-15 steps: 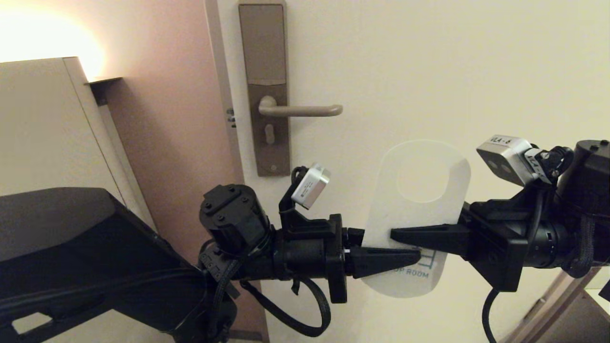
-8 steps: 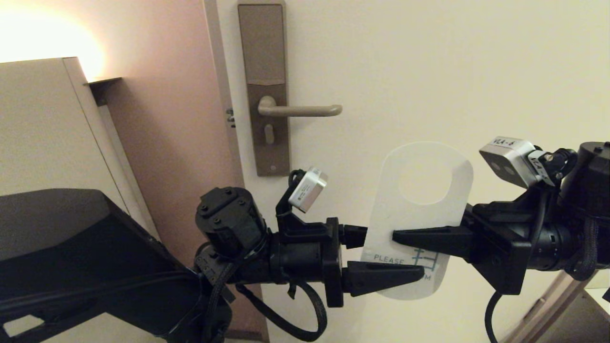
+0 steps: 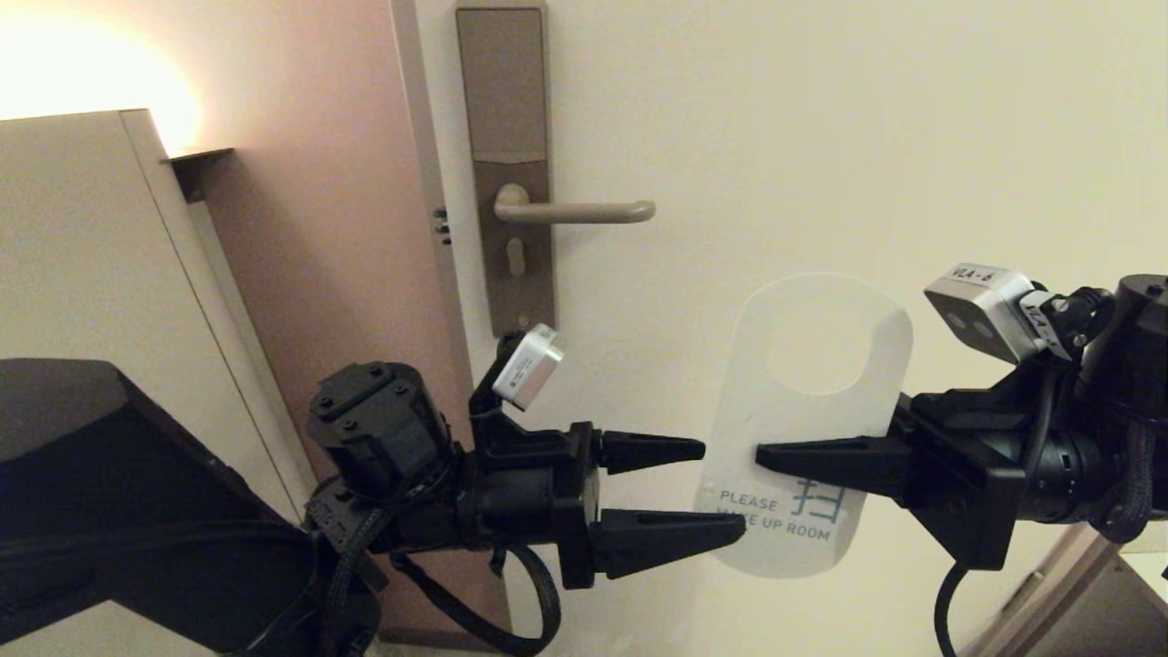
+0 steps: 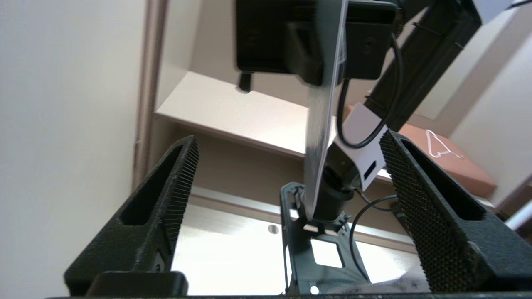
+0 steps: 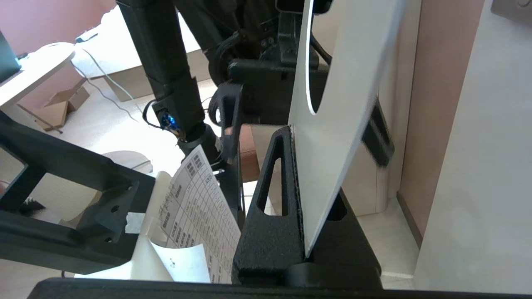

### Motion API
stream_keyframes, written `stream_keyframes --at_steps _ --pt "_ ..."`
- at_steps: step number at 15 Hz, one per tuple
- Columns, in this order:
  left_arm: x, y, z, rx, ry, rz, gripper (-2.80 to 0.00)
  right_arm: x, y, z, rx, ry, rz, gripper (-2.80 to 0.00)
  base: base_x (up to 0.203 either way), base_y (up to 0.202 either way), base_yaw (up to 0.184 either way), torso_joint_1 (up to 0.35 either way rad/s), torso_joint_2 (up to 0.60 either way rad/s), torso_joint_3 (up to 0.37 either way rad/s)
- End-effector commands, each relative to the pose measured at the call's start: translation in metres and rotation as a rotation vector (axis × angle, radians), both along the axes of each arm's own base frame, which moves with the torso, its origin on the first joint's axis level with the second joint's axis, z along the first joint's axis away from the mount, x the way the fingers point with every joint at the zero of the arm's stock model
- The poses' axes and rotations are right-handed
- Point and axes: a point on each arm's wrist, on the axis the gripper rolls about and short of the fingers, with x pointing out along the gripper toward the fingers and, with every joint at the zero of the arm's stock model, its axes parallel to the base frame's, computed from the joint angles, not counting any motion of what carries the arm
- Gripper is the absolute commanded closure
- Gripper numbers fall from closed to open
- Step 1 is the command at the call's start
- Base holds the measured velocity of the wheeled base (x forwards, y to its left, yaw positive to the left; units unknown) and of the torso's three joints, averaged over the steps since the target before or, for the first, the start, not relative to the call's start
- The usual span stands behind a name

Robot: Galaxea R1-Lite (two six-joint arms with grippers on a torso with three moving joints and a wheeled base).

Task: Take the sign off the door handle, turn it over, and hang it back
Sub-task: Hand it to the other hand, then hang the sign back with the other side facing out

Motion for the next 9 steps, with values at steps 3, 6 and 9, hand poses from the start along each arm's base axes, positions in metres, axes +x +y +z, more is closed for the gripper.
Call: stream_keyframes --at_steps 3,6,9 --pt "-0.001 0.026 0.009 -0.023 -0.04 0.059 -2.8 -0.002 -0.001 0.001 0.004 -0.008 0.006 0.0 0.0 0.0 0.0 0.0 0.0 0.0" --pt "-0.005 0.042 0.016 -0.031 -0.065 0.098 -2.8 -0.004 -0.001 0.004 0.007 -0.017 0.005 0.0 0.0 0.0 0.0 0.0 0.0 0.0" --pt "-0.008 0.051 0.023 -0.042 -0.082 0.121 -2.8 -0.006 -0.002 0.003 0.006 -0.014 0.005 0.0 0.0 0.0 0.0 0.0 0.0 0.0"
